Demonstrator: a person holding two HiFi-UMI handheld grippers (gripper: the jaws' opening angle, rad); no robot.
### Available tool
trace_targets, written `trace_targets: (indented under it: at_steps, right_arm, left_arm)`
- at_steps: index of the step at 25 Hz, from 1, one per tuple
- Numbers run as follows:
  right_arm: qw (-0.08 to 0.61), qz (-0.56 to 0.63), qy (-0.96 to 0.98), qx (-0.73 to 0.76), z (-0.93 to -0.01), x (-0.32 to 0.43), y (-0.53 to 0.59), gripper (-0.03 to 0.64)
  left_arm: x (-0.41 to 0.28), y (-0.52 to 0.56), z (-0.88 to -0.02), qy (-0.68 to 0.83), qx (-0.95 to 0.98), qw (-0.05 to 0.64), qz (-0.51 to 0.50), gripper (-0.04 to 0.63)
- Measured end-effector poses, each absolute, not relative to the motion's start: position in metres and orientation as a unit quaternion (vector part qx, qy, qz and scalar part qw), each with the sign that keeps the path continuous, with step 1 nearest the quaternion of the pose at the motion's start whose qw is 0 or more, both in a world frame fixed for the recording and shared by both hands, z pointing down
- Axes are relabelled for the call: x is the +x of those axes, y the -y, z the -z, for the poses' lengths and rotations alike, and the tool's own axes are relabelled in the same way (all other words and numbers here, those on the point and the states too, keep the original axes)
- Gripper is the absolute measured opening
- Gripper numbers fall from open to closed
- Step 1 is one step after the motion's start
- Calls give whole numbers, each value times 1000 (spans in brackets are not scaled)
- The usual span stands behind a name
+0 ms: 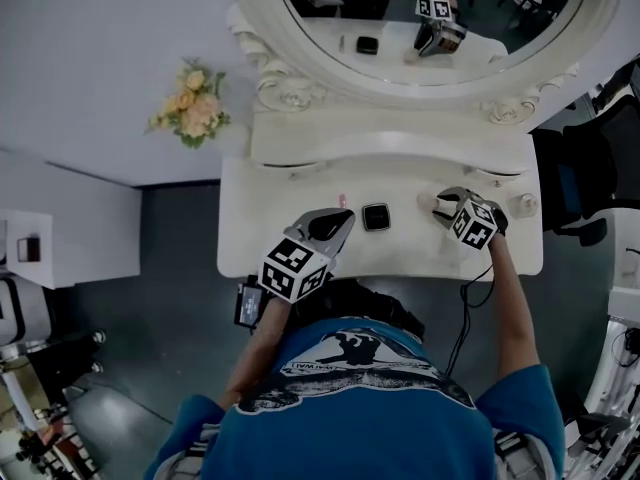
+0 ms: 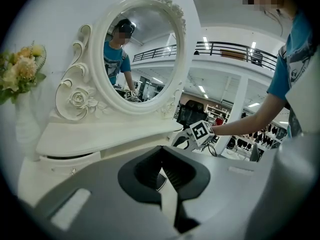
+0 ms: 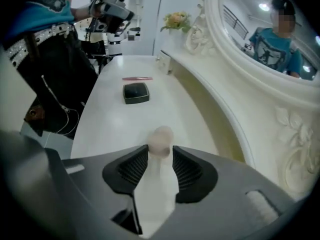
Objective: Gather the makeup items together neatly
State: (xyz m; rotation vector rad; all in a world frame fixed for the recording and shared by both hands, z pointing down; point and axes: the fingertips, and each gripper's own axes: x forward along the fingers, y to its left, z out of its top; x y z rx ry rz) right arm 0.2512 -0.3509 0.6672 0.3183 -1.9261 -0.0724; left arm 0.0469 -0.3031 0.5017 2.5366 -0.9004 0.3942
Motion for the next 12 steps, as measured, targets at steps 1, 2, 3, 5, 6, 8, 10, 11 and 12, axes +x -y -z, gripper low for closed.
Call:
trace_targets:
  at_steps: [1,2,3,5,6,8,10,11,12]
  right_arm:
    - [566,32,816,115,-672,249,348,156]
    - [570,32,815,101,-676,246,346,148]
    - [571,31,815,96,-679,244,345,133]
    - [565,24,818,106,-681,242,345,114]
    - [559,15,821,119,-680,242,346,109]
    - [536,-16,829,157,-677,242,347,101]
    - [503,-62,836,210,-673,243,347,98]
    - [485,-86,838,236,-672,243,346,96]
    - [466,-108,839,260,-670,241,344,95]
  left_arm:
    - [46,303,-502,326,911,210,-143,12]
    - [45,303,-503,327,910,211,-144,12]
    - [44,303,-504,329,909,213,-144,12]
    - [42,303,-506,331,907,217,-145,12]
    - [42,303,-507,332,906,219,-146,12]
    - [40,304,-509,333,904,221,-149,12]
    - [40,304,-510,332,904,222,-151,12]
    - [41,305,-510,331,905,222,-151,12]
    - [41,306,-510,330,905,222,-151,12]
